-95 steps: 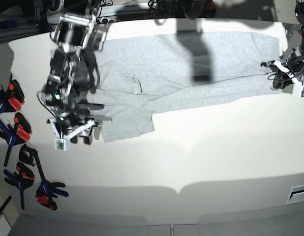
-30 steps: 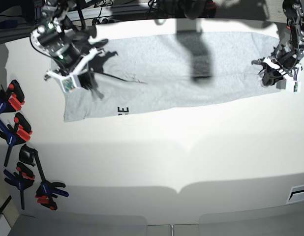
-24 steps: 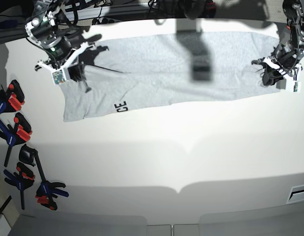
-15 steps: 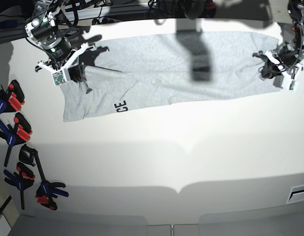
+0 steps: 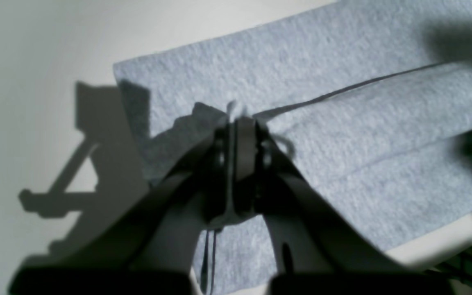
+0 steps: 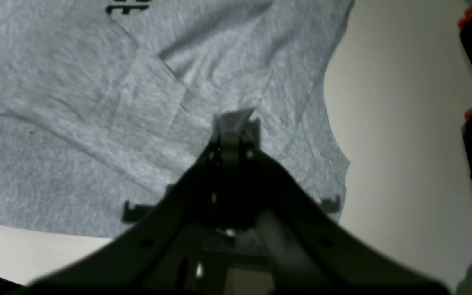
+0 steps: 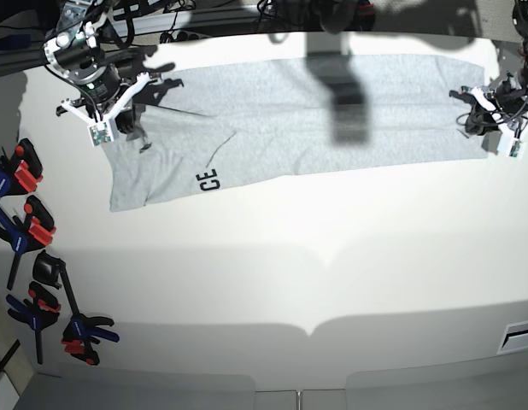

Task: Fold the T-shirt properly
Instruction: 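Fold the side edge over toward the left gripper and release, then grasp the shirt's opposite side with the left gripper and fold it inward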

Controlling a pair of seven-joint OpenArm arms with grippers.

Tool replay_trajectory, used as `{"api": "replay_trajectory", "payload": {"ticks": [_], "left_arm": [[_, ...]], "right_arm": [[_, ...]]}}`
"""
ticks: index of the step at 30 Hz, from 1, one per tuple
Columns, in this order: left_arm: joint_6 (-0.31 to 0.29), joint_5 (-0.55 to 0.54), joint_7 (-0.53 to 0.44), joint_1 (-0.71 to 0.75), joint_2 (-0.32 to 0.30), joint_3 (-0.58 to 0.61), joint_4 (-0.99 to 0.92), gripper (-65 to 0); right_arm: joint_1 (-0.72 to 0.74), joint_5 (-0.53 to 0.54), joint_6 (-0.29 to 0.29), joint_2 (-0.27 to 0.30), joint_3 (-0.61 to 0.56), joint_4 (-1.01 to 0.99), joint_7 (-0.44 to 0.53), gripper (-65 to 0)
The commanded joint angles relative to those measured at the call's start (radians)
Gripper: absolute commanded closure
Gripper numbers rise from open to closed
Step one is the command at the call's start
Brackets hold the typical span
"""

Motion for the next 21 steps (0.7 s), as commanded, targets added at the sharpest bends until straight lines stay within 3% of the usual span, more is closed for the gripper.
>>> {"api": "replay_trajectory", "payload": {"ticks": [1, 4, 5, 7, 9, 12, 14, 21], "left_arm": [[-0.004, -0.009, -0.020, -0.002, -0.022, -0.010, 0.015, 0.0], [-0.004, -0.009, -0.021, -0.003, -0.022, -0.010, 0.015, 0.0], [-0.004, -0.009, -0.020, -0.003, -0.022, -0.010, 0.015, 0.0], [-0.004, -0.009, -0.019, -0.002, -0.022, -0.010, 0.015, 0.0], [-0.004, -0.009, -0.018, -0.002, -0.022, -0.010, 0.015, -1.9], [-0.004, -0.009, -0.007, -0.002, -0.022, -0.010, 0.015, -18.0], [-0.003, -0.009, -0.005, -0.002, -0.022, -0.010, 0.015, -23.7], [-0.001, 0.020, -0.010, -0.002, -0.022, -0.010, 0.014, -24.9]], "right_arm": [[0.002, 0.007, -0.015, 0.008, 0.005, 0.021, 0.023, 0.0], [0.002, 0.006, -0.015, 0.008, 0.005, 0.021, 0.019, 0.0], [0.002, 0.006, -0.023, 0.008, 0.005, 0.021, 0.011, -5.7], [0.002, 0.006, -0.093, 0.008, 0.005, 0.021, -0.005, -18.8], [0.002, 0.000, -0.180, 0.008, 0.005, 0.021, -0.008, -25.4], [0.005, -0.025, -0.202, 0.008, 0.005, 0.021, -0.029, -26.5], [0.008, -0.028, -0.202, 0.008, 0.005, 0.021, -0.056, -26.5], [0.008, -0.026, -0.202, 0.008, 0.005, 0.021, -0.032, -26.5]]}}
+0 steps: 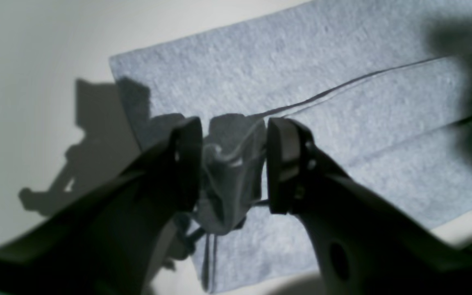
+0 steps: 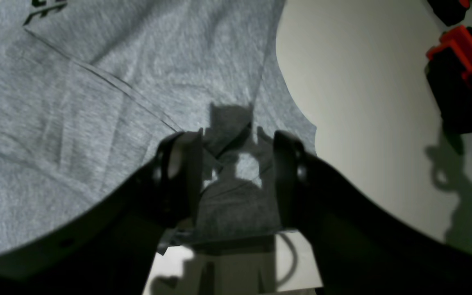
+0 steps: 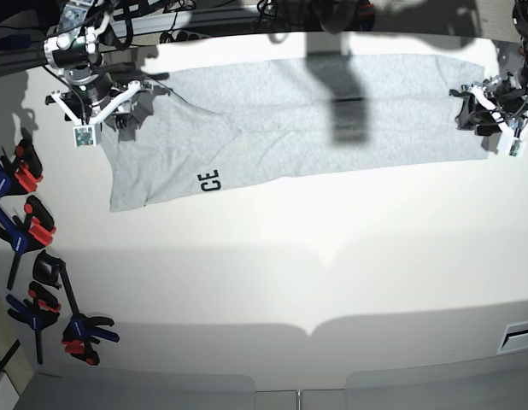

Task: Fold the T-shirt properly
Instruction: 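Grasp the shirt's opposite side with the left gripper and fold it inward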

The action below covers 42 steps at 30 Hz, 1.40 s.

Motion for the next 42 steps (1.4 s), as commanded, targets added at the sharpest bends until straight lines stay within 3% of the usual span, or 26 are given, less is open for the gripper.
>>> {"api": "replay_trajectory", "payload": {"ticks": [1, 4, 6, 11, 17, 22, 23, 28, 31, 36, 42], "left_arm": [[0.018, 0.020, -0.035, -0.002, -0.022, -0.010, 0.014, -26.5], [0.101, 0.142, -0.113, -0.002, -0.022, -0.010, 0.012, -37.1], [0.134, 0.179, -0.098, -0.002, -0.023, -0.010, 0.012, -41.7], [0.131, 0.097, 0.032, -0.002, -0.022, -0.010, 0.012, -42.2], [0.132, 0.069, -0.052, -0.002, -0.022, -0.010, -0.135, -42.1], [0.132, -0.046, -0.016, -0.002, -0.022, -0.010, -0.264, -42.1], [0.128, -0.081, 0.010, -0.002, -0.022, -0.010, -0.273, -42.1], [0.003, -0.344, 0.184, -0.002, -0.022, -0.010, -0.283, -42.1], [-0.032, -0.469, 0.238, -0.002, -0.022, -0.010, -0.283, -42.1], [-0.034, -0.484, 0.227, -0.003, -0.022, -0.010, -0.283, -42.1], [-0.034, -0.485, 0.131, -0.008, -0.022, -0.010, -0.282, -42.1]], "right_arm": [[0.003, 0.004, -0.006, 0.008, 0.005, 0.020, 0.021, -26.5], [0.003, 0.006, -0.006, 0.008, 0.005, 0.020, 0.023, -26.5], [0.003, 0.006, -0.006, 0.008, 0.005, 0.020, 0.024, -26.5], [0.003, 0.006, -0.006, 0.008, 0.005, 0.020, 0.037, -26.5], [0.003, 0.014, -0.006, 0.008, 0.005, 0.020, 0.049, -26.5], [0.003, 0.013, -0.006, 0.009, 0.005, 0.020, 0.050, -26.5], [0.003, 0.013, -0.006, 0.009, 0.005, 0.020, 0.051, -26.5], [0.006, 0.013, -0.006, 0.008, 0.005, 0.023, 0.055, -26.5], [0.006, 0.013, -0.006, 0.008, 0.005, 0.033, 0.055, -26.5], [0.006, 0.013, -0.006, 0.008, 0.005, 0.053, 0.055, -26.5], [0.005, 0.013, -0.006, 0.008, 0.005, 0.093, 0.053, -26.5]]}}
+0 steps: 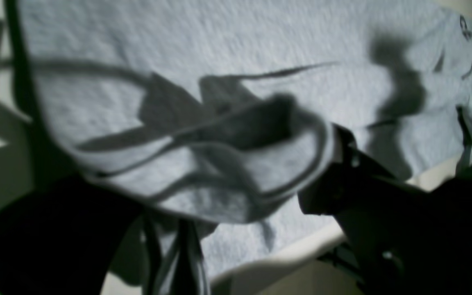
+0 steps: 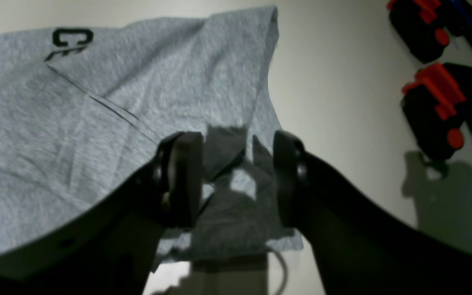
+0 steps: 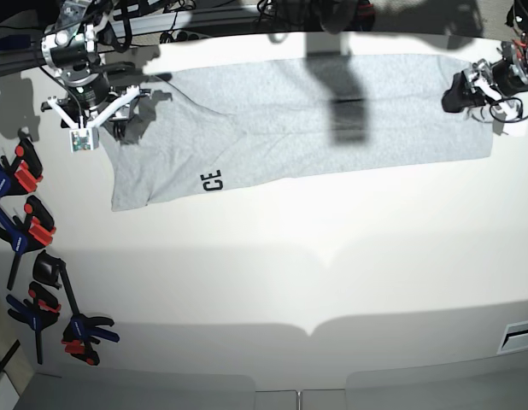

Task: Fold the T-shirt properly
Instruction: 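Grasp the shirt's opposite side with the left gripper and fold it inward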

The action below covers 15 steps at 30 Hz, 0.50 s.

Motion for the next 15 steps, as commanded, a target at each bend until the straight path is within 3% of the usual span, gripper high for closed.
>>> {"api": "replay_trajectory", "payload": {"ticks": [1, 6, 8, 10, 11, 15], "left_arm": [[-0.005, -0.011, -0.013, -0.003, -0.020, -0.006, 0.009, -42.1], [-0.005, -0.009, -0.011, -0.002, -0.020, -0.006, 0.009, -39.9], [-0.008, -0.008, -0.013, -0.003, -0.021, -0.006, 0.009, -28.5], [-0.008, 0.012, -0.043, -0.002, -0.020, -0.006, 0.009, -7.0], [-0.008, 0.035, -0.065, -0.002, -0.020, -0.006, 0.009, 0.0], [-0.007, 0.123, -0.153, -0.003, -0.021, -0.006, 0.009, 0.0]], "right_arm": [[0.005, 0.010, -0.006, 0.008, 0.005, 0.030, 0.024, -26.5], [0.005, 0.010, -0.006, 0.008, 0.005, 0.043, 0.024, -26.5], [0.005, 0.010, -0.006, 0.008, 0.005, 0.043, 0.020, -26.5], [0.005, 0.010, -0.006, 0.008, 0.005, 0.043, 0.020, -26.5], [0.005, 0.010, -0.006, 0.008, 0.005, 0.043, 0.020, -26.5], [0.005, 0.010, -0.006, 0.008, 0.005, 0.043, 0.020, -26.5]]}}
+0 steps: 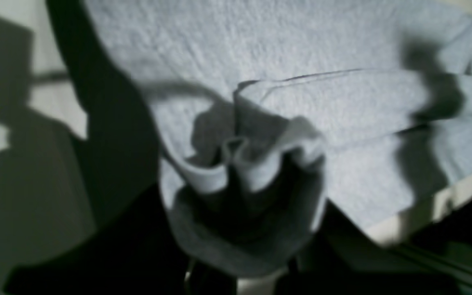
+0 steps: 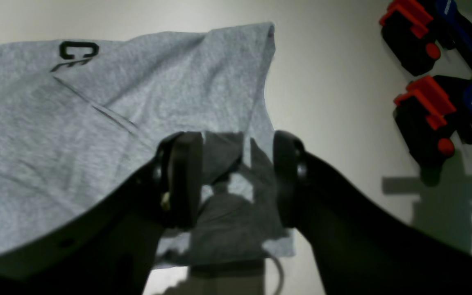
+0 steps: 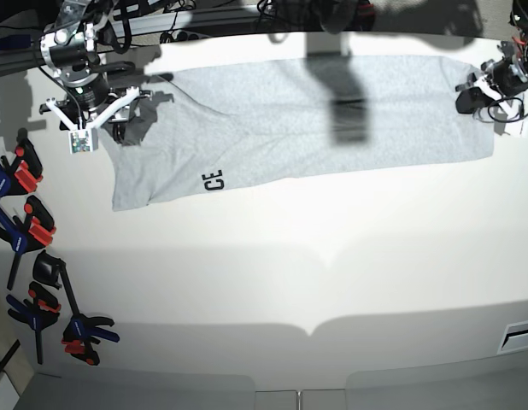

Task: Fold the T-shirt properly
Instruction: 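Grasp the shirt's opposite side with the left gripper and fold it inward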

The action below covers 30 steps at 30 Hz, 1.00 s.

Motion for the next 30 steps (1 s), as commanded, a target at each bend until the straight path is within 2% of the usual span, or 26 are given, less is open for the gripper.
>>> {"api": "replay_trajectory", "payload": {"ticks": [1, 4, 7, 11, 15, 18, 24, 27, 30], "left_arm": [[-0.006, 0.002, -0.023, -0.003, -0.023, -0.007, 0.012, 0.0], [0.008, 0.090, -0.023, -0.029, -0.023, -0.007, 0.012, 0.0], [0.090, 0.199, -0.024, -0.086, -0.023, -0.007, 0.012, 0.0], [0.091, 0.310, -0.023, -0.174, -0.039, -0.007, 0.012, 0.0], [0.156, 0.348, 0.005, -0.227, -0.058, -0.007, 0.017, 0.0], [0.154, 0.292, 0.072, -0.225, -0.046, -0.006, 0.062, 0.0], [0.124, 0.210, 0.104, -0.173, 0.051, -0.006, 0.262, 0.0], [0.120, 0.209, 0.134, -0.132, 0.123, -0.005, 0.370, 0.0], [0.084, 0.208, 0.132, -0.094, 0.199, -0.005, 0.452, 0.0]], "right_arm": [[0.005, 0.007, -0.006, 0.008, 0.005, 0.023, 0.022, -26.5], [0.005, 0.007, -0.006, 0.008, 0.005, 0.023, 0.022, -26.5], [0.005, 0.007, -0.006, 0.008, 0.005, 0.023, 0.022, -26.5], [0.005, 0.007, -0.006, 0.008, 0.005, 0.023, 0.022, -26.5], [0.005, 0.007, -0.006, 0.008, 0.005, 0.023, 0.021, -26.5], [0.005, 0.007, -0.006, 0.008, 0.005, 0.023, 0.022, -26.5], [0.027, 0.007, -0.006, 0.008, 0.005, 0.024, 0.023, -26.5], [0.051, 0.007, -0.006, 0.008, 0.005, 0.024, 0.022, -26.5], [0.078, 0.007, -0.006, 0.008, 0.005, 0.024, 0.022, -26.5]]}}
